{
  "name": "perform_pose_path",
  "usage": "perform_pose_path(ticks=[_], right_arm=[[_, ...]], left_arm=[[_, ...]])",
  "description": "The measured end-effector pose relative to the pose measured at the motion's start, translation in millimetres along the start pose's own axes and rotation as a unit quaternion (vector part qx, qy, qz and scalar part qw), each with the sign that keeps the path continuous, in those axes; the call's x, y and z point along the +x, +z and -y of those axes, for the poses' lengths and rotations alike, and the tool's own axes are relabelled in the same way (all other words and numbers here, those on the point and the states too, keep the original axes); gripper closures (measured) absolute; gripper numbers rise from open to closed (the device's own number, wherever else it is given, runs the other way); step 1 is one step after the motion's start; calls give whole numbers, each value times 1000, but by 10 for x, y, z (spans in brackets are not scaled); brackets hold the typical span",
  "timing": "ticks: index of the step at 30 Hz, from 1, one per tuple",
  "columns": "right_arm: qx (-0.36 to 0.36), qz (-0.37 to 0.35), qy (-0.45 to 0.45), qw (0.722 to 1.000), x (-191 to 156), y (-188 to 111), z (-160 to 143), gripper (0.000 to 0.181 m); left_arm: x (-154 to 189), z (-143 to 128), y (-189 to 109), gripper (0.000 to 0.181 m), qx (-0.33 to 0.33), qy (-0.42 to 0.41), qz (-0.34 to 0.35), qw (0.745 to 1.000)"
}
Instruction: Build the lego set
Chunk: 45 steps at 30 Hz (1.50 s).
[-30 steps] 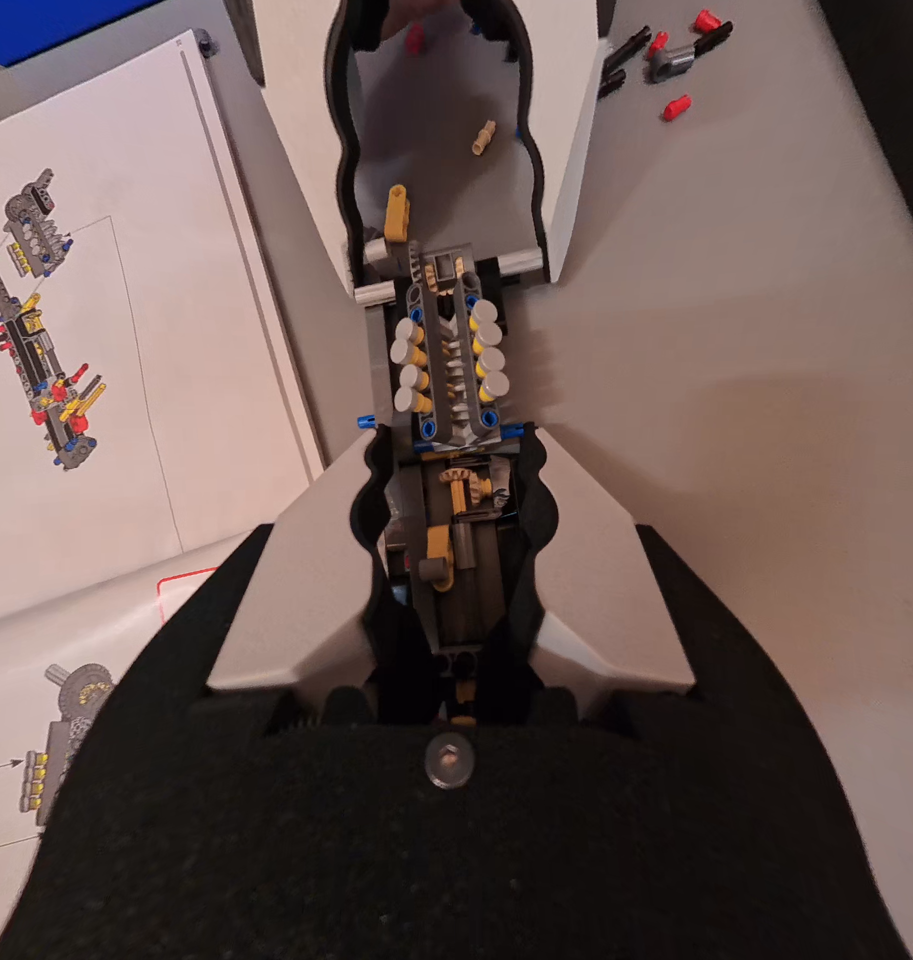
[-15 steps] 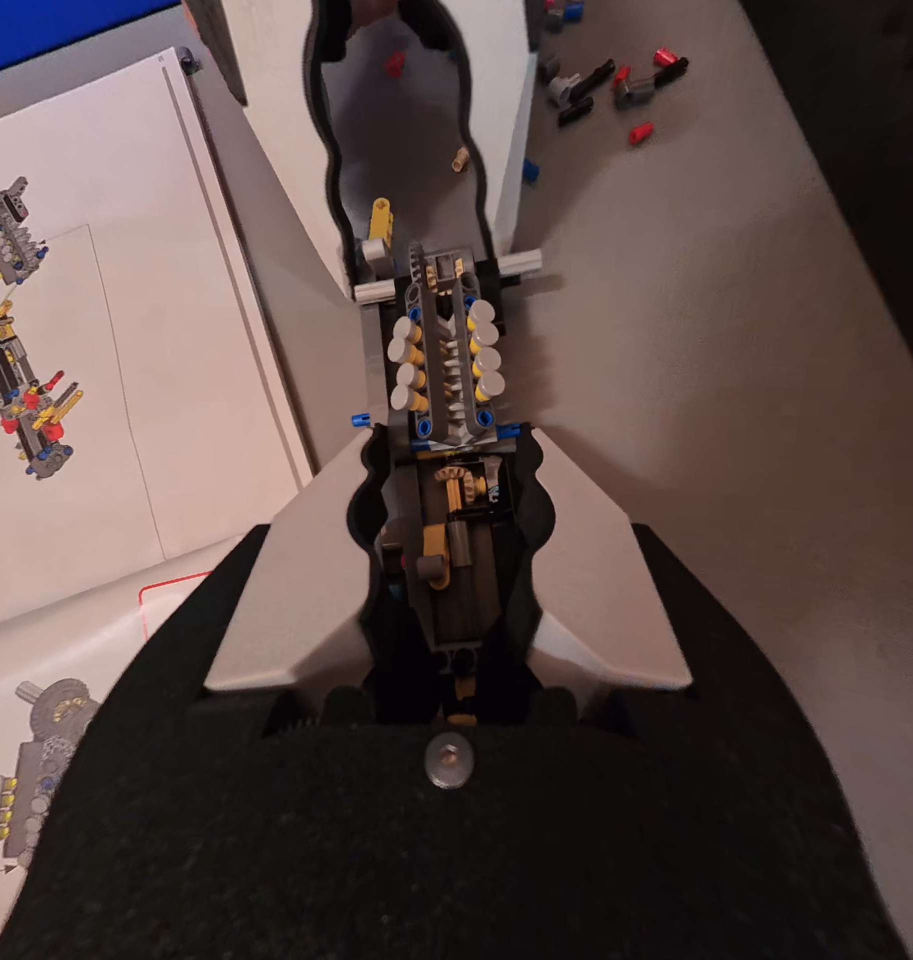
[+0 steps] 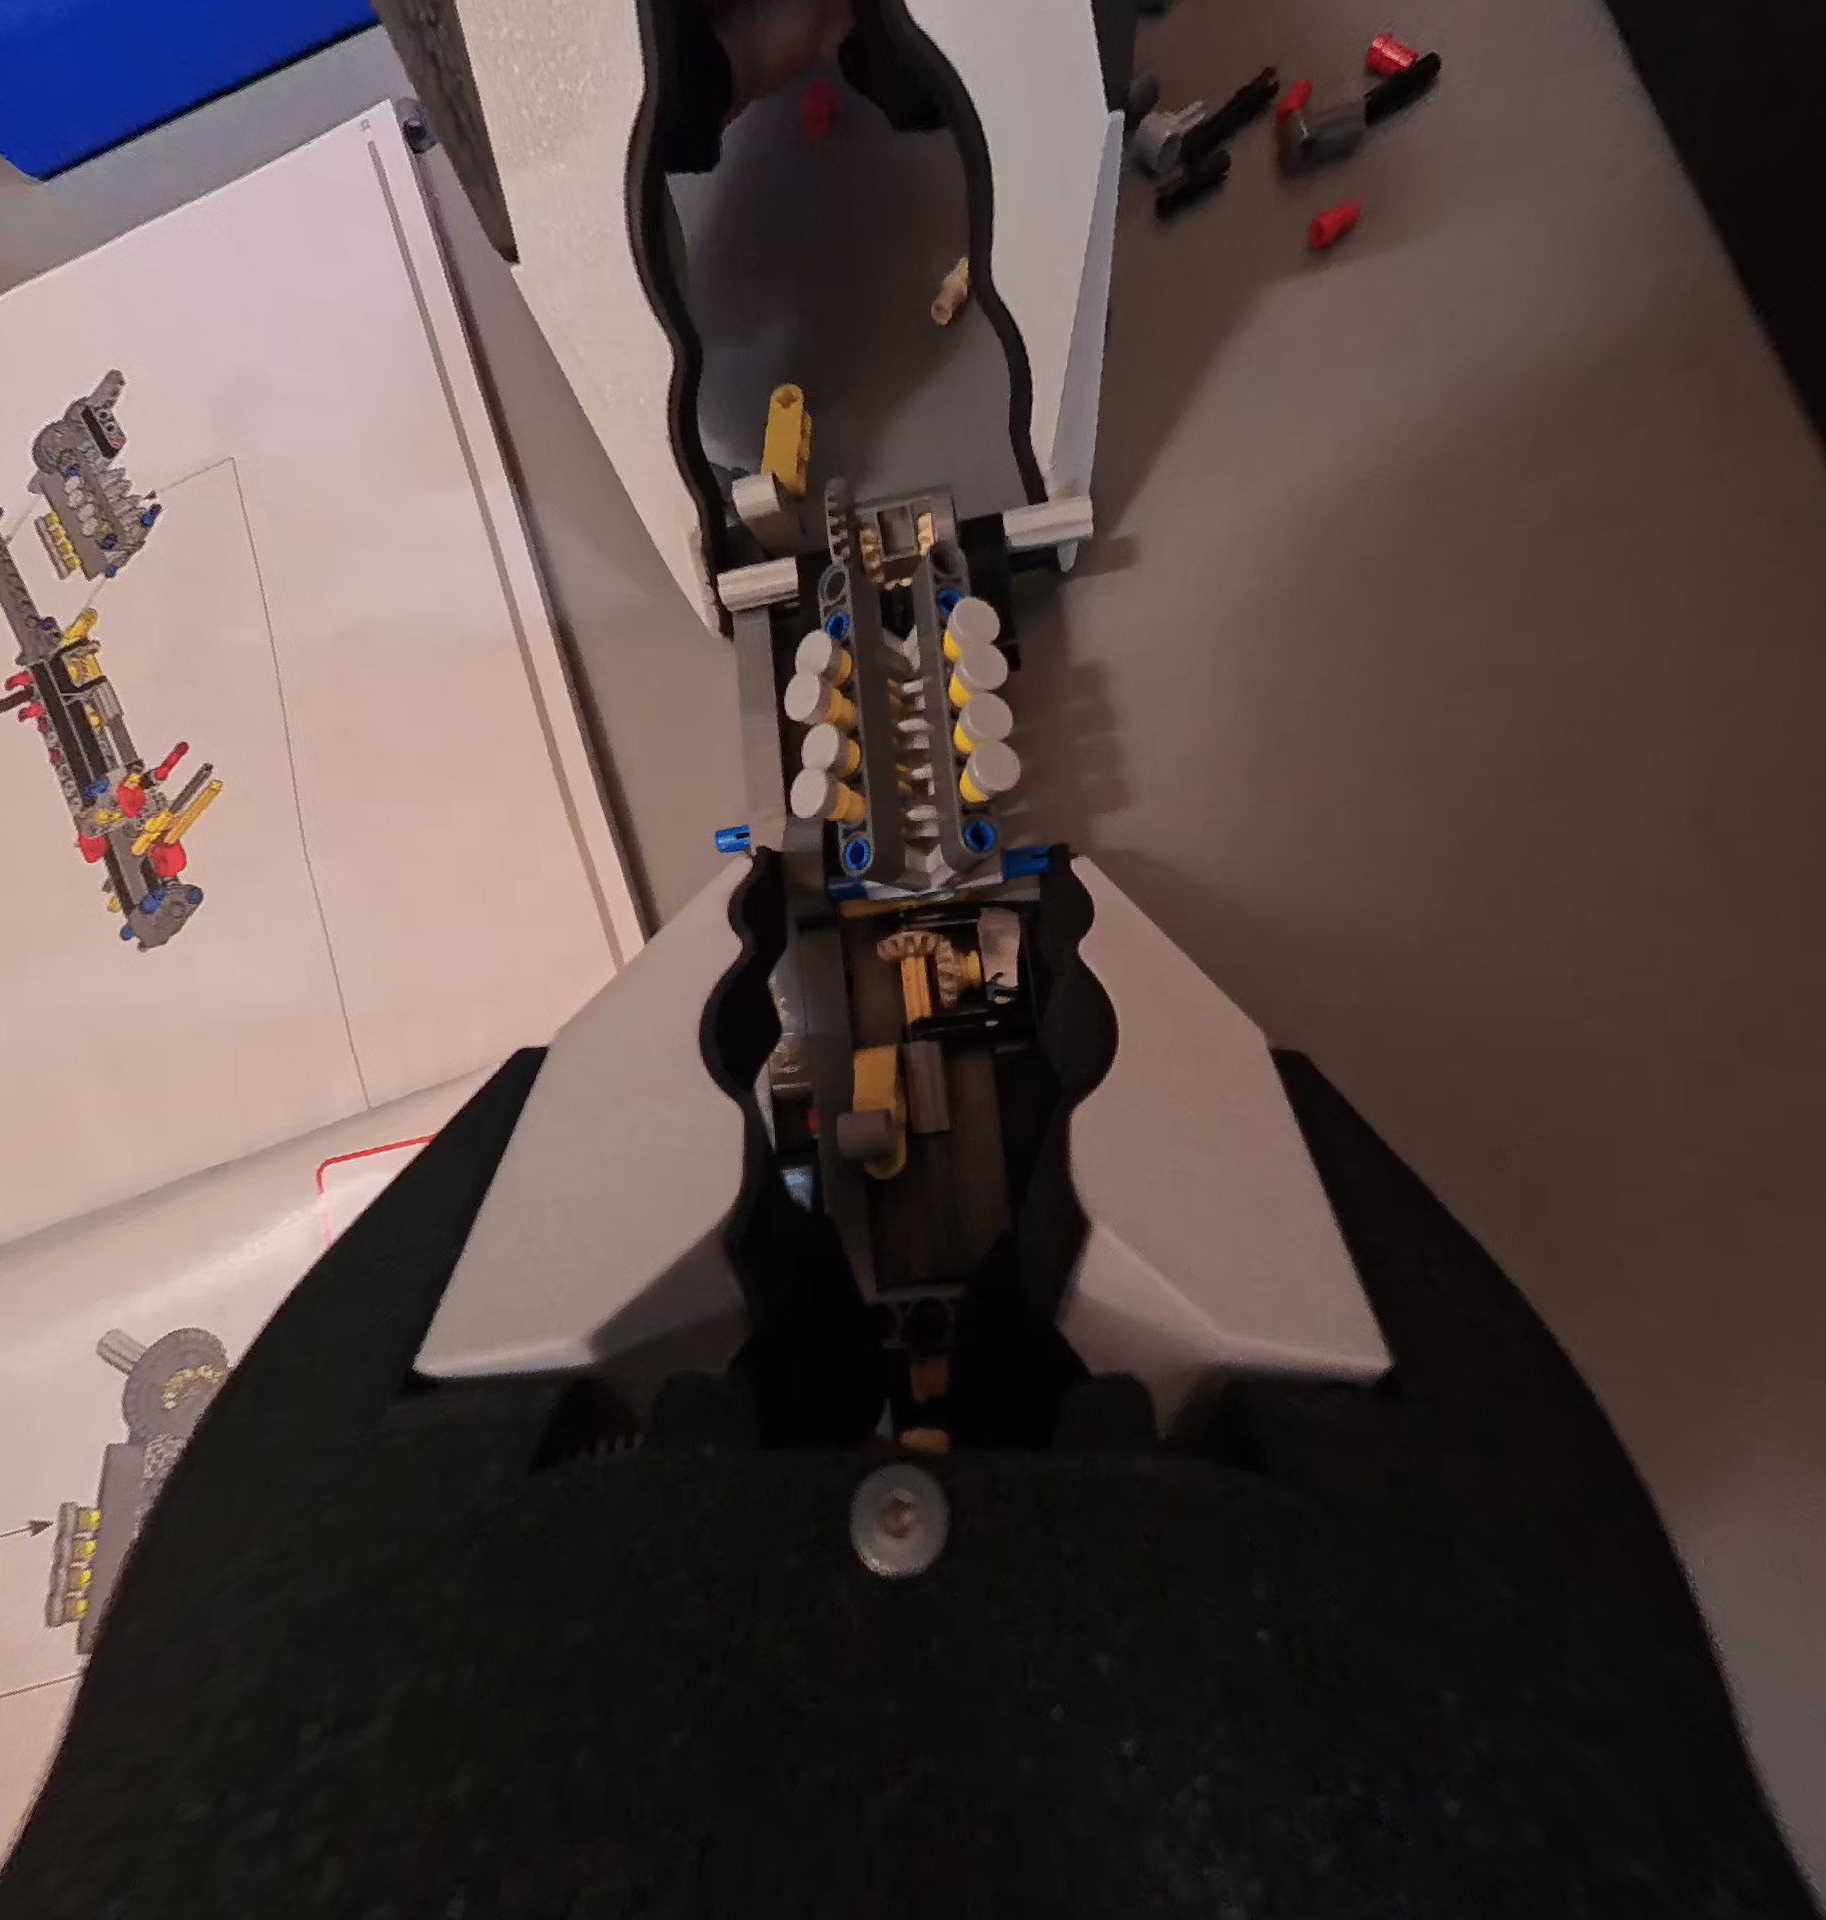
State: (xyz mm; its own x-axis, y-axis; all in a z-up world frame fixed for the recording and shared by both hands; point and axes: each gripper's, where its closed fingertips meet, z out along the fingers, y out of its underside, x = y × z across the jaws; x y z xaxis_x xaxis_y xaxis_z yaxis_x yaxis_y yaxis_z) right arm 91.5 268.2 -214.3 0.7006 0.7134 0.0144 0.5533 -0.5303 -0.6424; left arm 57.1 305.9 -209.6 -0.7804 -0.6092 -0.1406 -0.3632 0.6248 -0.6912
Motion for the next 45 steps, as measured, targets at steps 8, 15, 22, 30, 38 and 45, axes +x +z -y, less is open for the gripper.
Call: perform_pose_path(ticks=[8, 15, 22, 30, 38, 45], right_arm=[[9, 5, 6, 1000, 1, -1, -6, 116], [11, 3, 13, 1000, 16, -9, -10, 124], [7, 4, 17, 1000, 16, -10, -11, 124], [2, 3, 22, 1000, 18, -10, -14, 124], [19, -2, 24, 1000, 5, -6, -3, 123], [20, 8, 41, 999, -85, 4, 19, 94]], left_arm=[[-5, -9, 12, 134, -5, 6, 4, 1000], [0, -18, 19, 134, -10, 3, 1, 1000], [2, -20, 21, 134, -11, 3, 2, 1000], [3, -20, 21, 133, -12, 0, 0, 1000], [13, -19, 12, 133, -9, -4, -4, 1000], [-1, -11, 0, 133, -5, -25, -9, 1000]])
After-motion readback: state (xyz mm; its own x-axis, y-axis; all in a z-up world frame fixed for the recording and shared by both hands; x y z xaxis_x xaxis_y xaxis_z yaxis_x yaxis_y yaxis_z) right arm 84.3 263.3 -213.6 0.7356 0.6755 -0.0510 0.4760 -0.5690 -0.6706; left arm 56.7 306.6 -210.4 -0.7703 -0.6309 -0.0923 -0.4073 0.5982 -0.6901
